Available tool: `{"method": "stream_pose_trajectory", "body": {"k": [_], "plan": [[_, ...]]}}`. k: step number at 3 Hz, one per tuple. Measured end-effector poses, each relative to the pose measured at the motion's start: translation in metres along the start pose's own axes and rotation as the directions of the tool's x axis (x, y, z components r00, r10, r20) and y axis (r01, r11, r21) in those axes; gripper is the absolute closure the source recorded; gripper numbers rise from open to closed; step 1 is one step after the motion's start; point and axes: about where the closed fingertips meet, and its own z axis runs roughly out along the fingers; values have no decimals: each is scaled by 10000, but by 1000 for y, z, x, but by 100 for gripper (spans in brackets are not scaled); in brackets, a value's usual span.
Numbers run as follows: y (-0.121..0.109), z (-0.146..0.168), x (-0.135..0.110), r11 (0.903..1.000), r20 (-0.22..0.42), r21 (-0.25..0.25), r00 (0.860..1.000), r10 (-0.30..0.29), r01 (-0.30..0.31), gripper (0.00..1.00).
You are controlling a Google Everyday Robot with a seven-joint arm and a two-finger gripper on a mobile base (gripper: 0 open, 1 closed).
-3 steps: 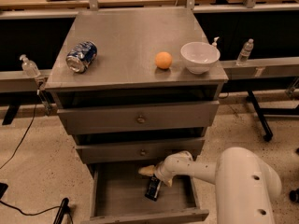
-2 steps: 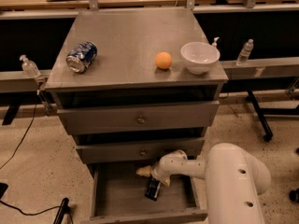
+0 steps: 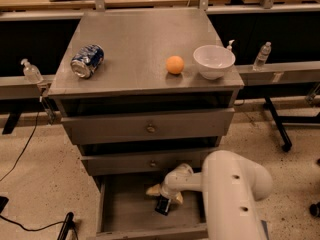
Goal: Pick rxbar blueberry from bottom drawer and place on counter
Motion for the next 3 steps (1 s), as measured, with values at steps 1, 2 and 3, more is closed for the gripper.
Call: {"method": "stream_pose_trajectory", "body": {"k": [1,2,3], "plan": [[18,28,-9,9901,82,-1291,9985,-541,547,0],[26,40,-17,9802,122,-1816,9969,-776,786,18],[24,42,-22,9758,206,-1980,9957,-900,923,48]]}}
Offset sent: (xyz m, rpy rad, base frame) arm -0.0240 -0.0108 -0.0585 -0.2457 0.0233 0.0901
